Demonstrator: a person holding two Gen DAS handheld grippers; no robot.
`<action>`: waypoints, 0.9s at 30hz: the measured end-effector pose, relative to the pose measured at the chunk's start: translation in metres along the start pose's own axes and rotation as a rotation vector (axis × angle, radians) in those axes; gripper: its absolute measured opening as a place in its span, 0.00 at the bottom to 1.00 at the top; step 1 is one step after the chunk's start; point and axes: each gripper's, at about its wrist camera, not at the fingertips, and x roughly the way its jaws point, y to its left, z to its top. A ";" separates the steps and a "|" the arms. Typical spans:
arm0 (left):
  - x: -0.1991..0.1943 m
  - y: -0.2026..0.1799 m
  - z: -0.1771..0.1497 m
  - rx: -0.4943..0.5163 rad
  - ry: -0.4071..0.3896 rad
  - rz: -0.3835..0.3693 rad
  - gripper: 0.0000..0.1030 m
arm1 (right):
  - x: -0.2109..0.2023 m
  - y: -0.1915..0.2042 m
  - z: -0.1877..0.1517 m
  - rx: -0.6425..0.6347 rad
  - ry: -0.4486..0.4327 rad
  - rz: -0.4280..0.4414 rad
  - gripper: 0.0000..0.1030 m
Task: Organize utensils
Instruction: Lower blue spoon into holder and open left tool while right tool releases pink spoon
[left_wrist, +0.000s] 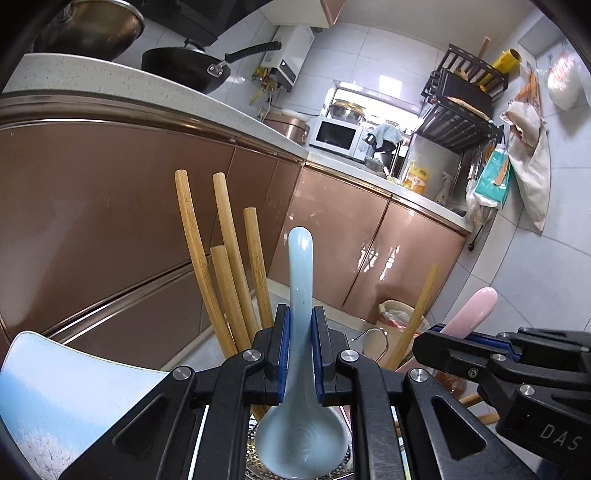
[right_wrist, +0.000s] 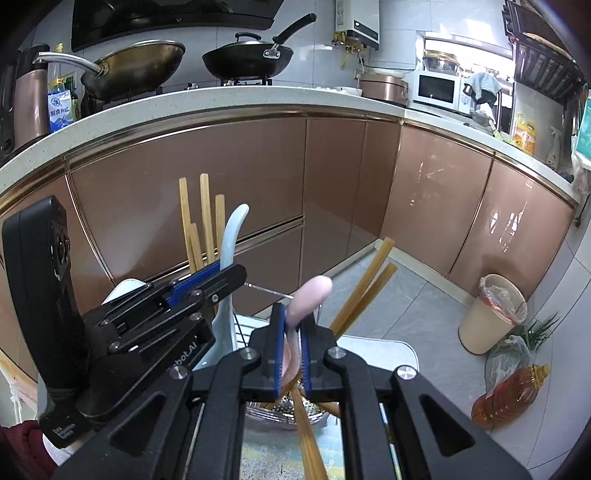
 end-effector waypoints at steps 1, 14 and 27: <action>0.001 0.000 -0.002 0.004 0.000 0.004 0.11 | 0.000 0.001 -0.001 -0.003 0.001 0.001 0.07; -0.003 0.004 -0.005 -0.016 0.033 -0.001 0.18 | -0.006 -0.003 -0.002 0.006 0.018 0.020 0.09; -0.038 0.004 0.005 -0.004 0.010 0.011 0.38 | -0.026 0.001 0.003 0.017 0.013 0.026 0.10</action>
